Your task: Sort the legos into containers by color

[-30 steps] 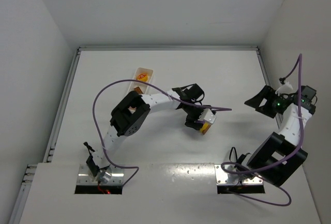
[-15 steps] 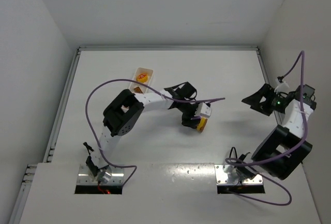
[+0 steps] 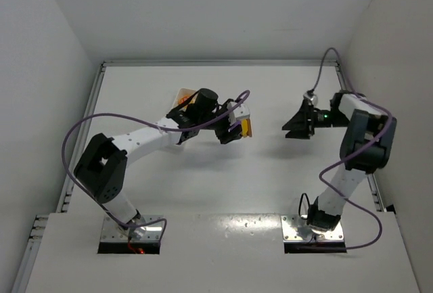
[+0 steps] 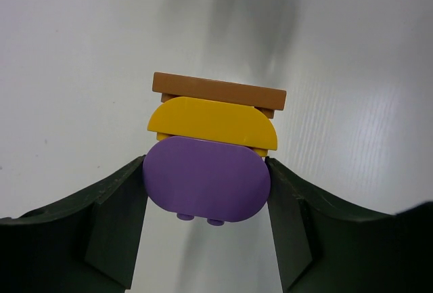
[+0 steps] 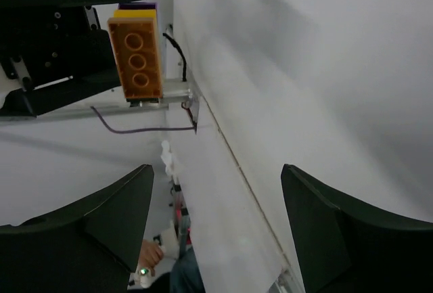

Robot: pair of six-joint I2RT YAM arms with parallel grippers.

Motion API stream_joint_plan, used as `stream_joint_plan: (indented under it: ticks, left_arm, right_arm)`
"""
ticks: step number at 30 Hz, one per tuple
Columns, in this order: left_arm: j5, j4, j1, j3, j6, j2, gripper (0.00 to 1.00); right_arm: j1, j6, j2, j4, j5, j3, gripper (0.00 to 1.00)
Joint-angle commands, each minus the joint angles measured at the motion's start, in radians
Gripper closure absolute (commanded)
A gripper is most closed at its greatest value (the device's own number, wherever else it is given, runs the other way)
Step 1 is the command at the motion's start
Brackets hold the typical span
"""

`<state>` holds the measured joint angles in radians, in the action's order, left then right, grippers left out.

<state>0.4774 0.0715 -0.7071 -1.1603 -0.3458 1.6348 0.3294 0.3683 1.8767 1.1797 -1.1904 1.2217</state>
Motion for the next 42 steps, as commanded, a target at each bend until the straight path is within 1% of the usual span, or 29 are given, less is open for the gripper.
stream_joint_plan:
  ticks: [1, 2, 6, 7, 10, 16, 22, 24, 25, 26, 29, 30, 31, 32, 34, 36, 41, 42]
  left_arm:
    - [-0.062, -0.032, 0.001, 0.01, 0.07, -0.041, 0.72]
    - [-0.062, -0.023, 0.001, 0.01, 0.07, -0.052, 0.72]
    - [-0.062, 0.004, 0.001, 0.001, 0.07, -0.052, 0.72]
    - [-0.062, 0.014, 0.001, 0.001, 0.07, -0.052, 0.72]
    - [-0.051, 0.014, 0.001, -0.018, 0.07, -0.03, 0.72]
    - [-0.051, 0.014, -0.035, -0.059, 0.06, 0.007, 0.72]
    - [-0.051, 0.014, -0.045, -0.091, 0.06, 0.037, 0.72]
    - [-0.051, 0.014, -0.045, -0.101, 0.06, 0.037, 0.72]
    - [-0.051, 0.014, -0.045, -0.101, 0.06, 0.046, 0.72]
    - [-0.051, 0.014, -0.045, -0.101, 0.06, 0.046, 0.72]
    - [-0.051, 0.014, -0.045, -0.101, 0.06, 0.046, 0.72]
    - [-0.051, 0.014, -0.045, -0.101, 0.06, 0.046, 0.72]
    - [-0.051, 0.014, -0.045, -0.09, 0.06, 0.046, 0.72]
    - [-0.051, 0.014, -0.045, -0.079, 0.051, 0.046, 0.72]
    - [-0.06, 0.005, -0.045, -0.067, 0.051, 0.036, 0.72]
    - [-0.06, 0.005, -0.035, -0.046, 0.051, 0.025, 0.72]
    - [-0.085, -0.004, 0.001, 0.013, 0.042, -0.024, 0.72]
    - [-0.097, -0.004, 0.026, 0.037, 0.033, -0.033, 0.72]
  right_arm:
    - [-0.125, 0.236, 0.119, 0.228, -0.106, 0.166, 0.23]
    - [-0.169, 0.236, 0.136, 0.228, -0.119, 0.189, 0.23]
    - [-0.259, 0.216, 0.187, 0.228, -0.144, 0.307, 0.23]
    - [-0.274, 0.216, 0.2, 0.228, -0.144, 0.346, 0.23]
    - [-0.32, 0.216, 0.226, 0.228, -0.153, 0.387, 0.23]
    - [-0.4, 0.207, 0.257, 0.228, -0.143, 0.398, 0.23]
    - [-0.45, 0.207, 0.285, 0.228, -0.133, 0.409, 0.26]
    - [-0.46, 0.207, 0.285, 0.228, -0.133, 0.418, 0.36]
    - [-0.46, 0.207, 0.285, 0.228, -0.133, 0.418, 0.42]
    - [-0.46, 0.207, 0.285, 0.228, -0.133, 0.418, 0.55]
    - [-0.46, 0.207, 0.285, 0.228, -0.133, 0.418, 0.76]
    - [-0.46, 0.207, 0.274, 0.228, -0.133, 0.418, 0.85]
    - [-0.46, 0.207, 0.274, 0.228, -0.133, 0.409, 0.89]
    - [-0.46, 0.207, 0.263, 0.228, -0.133, 0.409, 0.96]
    - [-0.449, 0.207, 0.254, 0.228, -0.133, 0.4, 0.99]
    - [-0.44, 0.207, 0.242, 0.228, -0.133, 0.391, 1.0]
    - [-0.38, 0.207, 0.182, 0.228, -0.124, 0.352, 1.0]
    - [-0.357, 0.207, 0.171, 0.219, -0.124, 0.339, 1.0]
